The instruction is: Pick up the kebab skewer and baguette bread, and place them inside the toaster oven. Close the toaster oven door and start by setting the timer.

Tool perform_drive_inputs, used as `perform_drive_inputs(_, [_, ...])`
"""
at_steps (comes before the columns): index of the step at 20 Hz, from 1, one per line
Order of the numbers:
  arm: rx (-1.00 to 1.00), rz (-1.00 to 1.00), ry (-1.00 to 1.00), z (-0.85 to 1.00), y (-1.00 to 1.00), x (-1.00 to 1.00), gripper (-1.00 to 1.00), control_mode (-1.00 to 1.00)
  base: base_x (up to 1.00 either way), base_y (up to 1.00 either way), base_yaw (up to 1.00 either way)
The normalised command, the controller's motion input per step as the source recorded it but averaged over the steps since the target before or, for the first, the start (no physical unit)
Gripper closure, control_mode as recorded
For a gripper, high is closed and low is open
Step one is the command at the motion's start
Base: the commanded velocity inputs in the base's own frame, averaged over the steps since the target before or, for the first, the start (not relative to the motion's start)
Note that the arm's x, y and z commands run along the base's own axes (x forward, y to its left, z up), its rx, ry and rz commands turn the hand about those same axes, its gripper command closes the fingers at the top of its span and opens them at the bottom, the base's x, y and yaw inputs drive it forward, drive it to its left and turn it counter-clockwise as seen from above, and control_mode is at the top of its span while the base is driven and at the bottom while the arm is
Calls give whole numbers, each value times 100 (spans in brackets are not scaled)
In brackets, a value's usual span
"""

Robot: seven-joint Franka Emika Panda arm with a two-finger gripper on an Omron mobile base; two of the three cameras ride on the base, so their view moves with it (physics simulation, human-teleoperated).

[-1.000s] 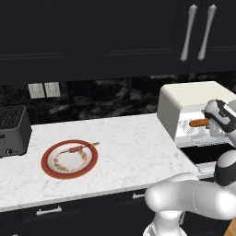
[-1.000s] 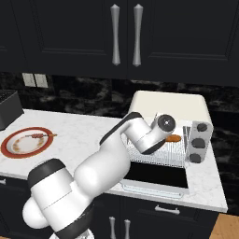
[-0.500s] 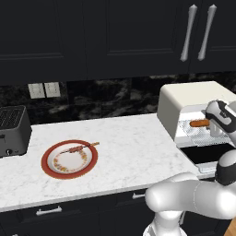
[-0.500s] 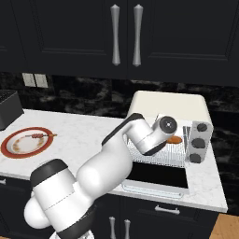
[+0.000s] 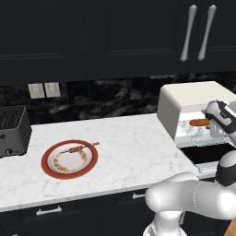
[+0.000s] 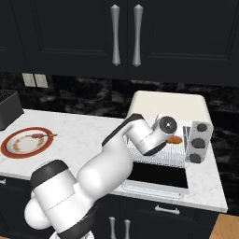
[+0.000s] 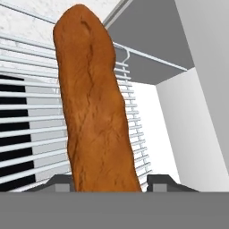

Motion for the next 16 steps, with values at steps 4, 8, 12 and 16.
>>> perform_drive_inputs(4, [1,0,0,-19,-3,0,-100,-100,0,0,0])
perform_drive_inputs(8, [2,0,0,-21,-16,-4,-100,-100,0,0,0])
perform_drive_inputs(12, [3,0,0,-9,-25,-17,-100,-100,0,0,0])
perform_drive_inputs(16, [3,0,0,11,-19,-54,-100,-100,0,0,0])
